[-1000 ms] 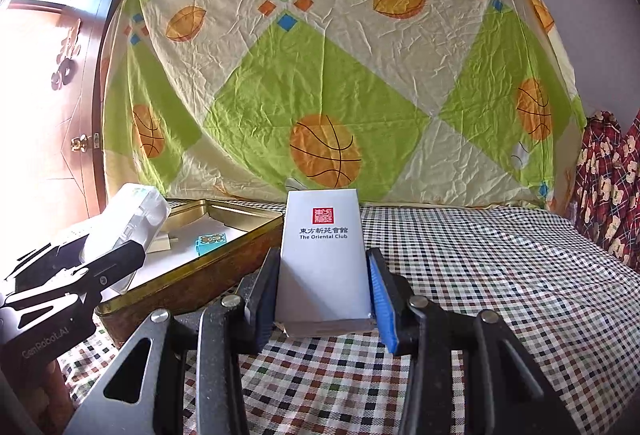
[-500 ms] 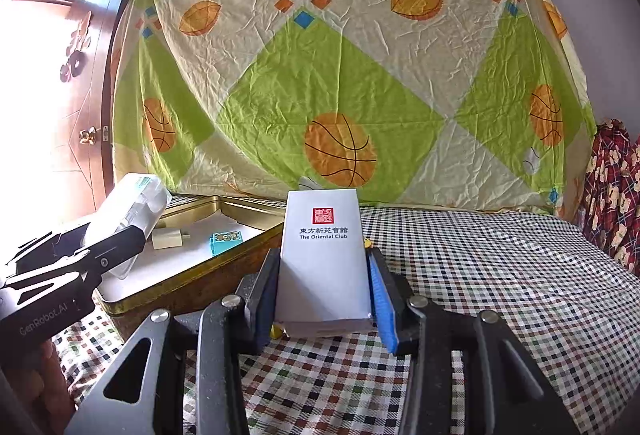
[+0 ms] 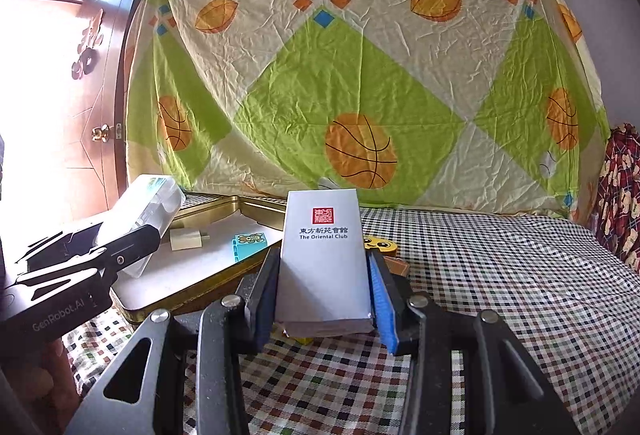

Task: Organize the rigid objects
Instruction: 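Lower the held toothpick box and card box over the tin, then lower both boxes into the tin and open both tools to release them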

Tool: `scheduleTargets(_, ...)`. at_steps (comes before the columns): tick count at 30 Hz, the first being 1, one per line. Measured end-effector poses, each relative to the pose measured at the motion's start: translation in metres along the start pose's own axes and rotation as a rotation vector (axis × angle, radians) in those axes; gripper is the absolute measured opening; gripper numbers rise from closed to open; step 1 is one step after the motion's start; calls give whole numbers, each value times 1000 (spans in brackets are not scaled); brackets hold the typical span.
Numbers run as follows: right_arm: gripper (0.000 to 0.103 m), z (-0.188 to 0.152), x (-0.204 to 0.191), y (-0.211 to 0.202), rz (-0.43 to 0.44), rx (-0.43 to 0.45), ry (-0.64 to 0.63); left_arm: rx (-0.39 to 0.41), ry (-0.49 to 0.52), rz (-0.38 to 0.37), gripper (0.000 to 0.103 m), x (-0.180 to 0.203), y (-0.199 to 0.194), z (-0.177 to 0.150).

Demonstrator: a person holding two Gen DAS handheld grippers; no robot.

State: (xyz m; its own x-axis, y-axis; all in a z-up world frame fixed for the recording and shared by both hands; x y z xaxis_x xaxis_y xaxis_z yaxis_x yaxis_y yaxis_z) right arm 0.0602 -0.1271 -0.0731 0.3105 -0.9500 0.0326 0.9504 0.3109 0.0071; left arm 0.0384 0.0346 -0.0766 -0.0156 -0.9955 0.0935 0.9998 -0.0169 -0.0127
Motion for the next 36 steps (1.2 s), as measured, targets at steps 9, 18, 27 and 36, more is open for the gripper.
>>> scheduleTargets(9, 44, 1, -18, 4, 37, -5, -11, -14, -12, 16, 53, -11, 1, -2)
scheduleTargets(18, 44, 2, -35, 12, 82, -17, 5, -39, -32, 38, 53, -26, 4, -4)
scheduleTargets(27, 44, 2, -47, 17, 110, -31, 3, -47, -47, 47, 53, -36, 5, -5)
scheduleTargets(36, 44, 1, -62, 21, 151, -48, 6, -42, -54, 66, 53, -49, 4, -3)
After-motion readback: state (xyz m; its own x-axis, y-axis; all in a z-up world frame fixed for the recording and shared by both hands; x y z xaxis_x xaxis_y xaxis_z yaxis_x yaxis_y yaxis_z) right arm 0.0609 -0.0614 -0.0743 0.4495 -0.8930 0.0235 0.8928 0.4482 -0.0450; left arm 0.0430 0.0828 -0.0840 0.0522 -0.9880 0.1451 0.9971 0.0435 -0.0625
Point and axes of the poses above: each gripper's, at about its wrist camera, not at the fingertips, and y roughly the way its jaws point, x to its right, z to its top, the point moved 6 cm from there along y, roughly the way its jaws point, and after that the axes turned 12 degrees about x, right-handed, at the moved point
